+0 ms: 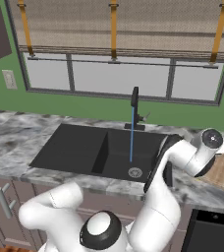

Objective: Pick the pear from the sink and place it on the cutting board to airdry. Then turn off the sink faucet.

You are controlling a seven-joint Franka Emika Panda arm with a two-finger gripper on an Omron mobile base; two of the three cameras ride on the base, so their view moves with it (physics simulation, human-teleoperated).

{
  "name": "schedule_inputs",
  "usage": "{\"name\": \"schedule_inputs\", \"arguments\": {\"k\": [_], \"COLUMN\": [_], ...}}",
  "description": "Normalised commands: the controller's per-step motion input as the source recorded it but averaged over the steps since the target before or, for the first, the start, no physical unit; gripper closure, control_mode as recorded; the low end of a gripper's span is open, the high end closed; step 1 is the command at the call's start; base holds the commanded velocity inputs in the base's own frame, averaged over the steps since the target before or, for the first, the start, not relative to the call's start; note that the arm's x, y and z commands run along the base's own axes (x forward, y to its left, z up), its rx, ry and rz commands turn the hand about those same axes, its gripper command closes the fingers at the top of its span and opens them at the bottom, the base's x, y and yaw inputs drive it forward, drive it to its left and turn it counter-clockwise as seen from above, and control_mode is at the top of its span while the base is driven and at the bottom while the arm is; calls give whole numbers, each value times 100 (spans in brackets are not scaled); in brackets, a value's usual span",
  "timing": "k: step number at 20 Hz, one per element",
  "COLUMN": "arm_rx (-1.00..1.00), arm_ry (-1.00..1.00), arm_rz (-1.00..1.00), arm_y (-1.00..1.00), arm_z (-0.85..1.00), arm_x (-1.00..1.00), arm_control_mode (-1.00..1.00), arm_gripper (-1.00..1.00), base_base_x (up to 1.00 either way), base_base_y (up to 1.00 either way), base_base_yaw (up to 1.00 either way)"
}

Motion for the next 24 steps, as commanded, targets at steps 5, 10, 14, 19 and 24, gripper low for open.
{"name": "schedule_inputs", "arguments": {"k": [5,10,14,19,24], "arm_rx": [-4,0,0,3,5], "arm_ry": [-28,-23,-18,-7,0], "arm_rz": [20,28,34,39,35], "arm_y": [62,38,7,-2,1], "arm_z": [12,32,50,49,11], "arm_x": [-31,-14,-1,0,0], "arm_control_mode": [-100,-100,-100,-100,-100], "arm_gripper": [-100,-100,-100,-100,-100], "base_base_x": [0,0,0,0,0], "base_base_y": [0,0,0,0,0], "base_base_yaw": [0,0,0,0,0]}}
